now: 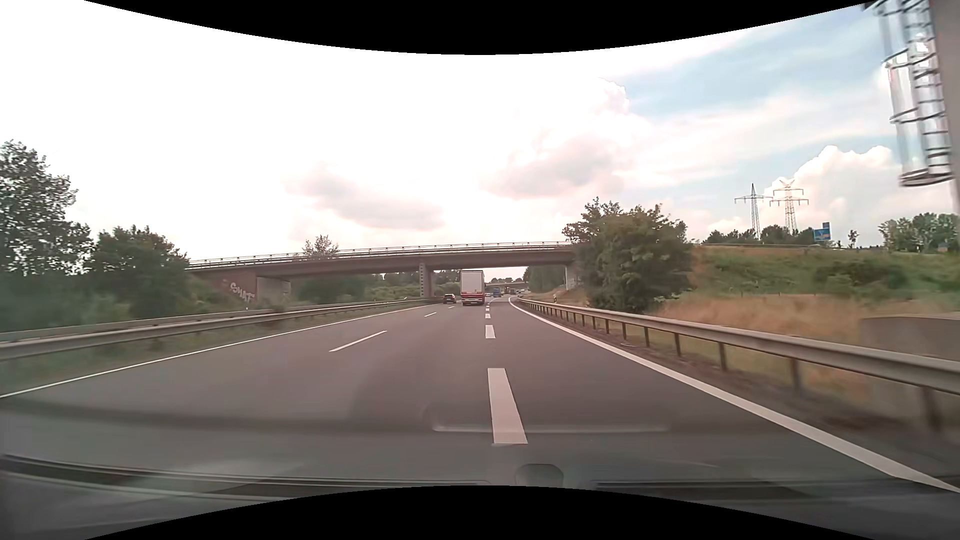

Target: Follow the waypoints while adhering to traffic rules and regulations

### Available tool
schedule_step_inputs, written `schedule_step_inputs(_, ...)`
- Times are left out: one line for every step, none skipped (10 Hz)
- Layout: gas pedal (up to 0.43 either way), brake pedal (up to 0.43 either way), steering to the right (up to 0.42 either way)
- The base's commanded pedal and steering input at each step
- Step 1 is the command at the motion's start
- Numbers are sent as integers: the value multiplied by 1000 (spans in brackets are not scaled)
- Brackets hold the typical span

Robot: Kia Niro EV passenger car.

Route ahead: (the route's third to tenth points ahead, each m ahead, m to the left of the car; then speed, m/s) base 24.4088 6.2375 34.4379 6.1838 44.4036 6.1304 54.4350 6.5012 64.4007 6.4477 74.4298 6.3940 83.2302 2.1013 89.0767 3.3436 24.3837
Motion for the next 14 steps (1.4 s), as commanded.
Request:
schedule_step_inputs(0,0,-5)
schedule_step_inputs(0,0,-5)
schedule_step_inputs(0,0,-5)
schedule_step_inputs(0,0,-5)
schedule_step_inputs(0,0,-5)
schedule_step_inputs(0,0,-5)
schedule_step_inputs(0,0,-5)
schedule_step_inputs(0,0,-5)
schedule_step_inputs(0,0,-5)
schedule_step_inputs(0,6,-5)
schedule_step_inputs(0,18,-4)
schedule_step_inputs(0,67,-4)
schedule_step_inputs(0,104,-3)
schedule_step_inputs(0,146,-3)
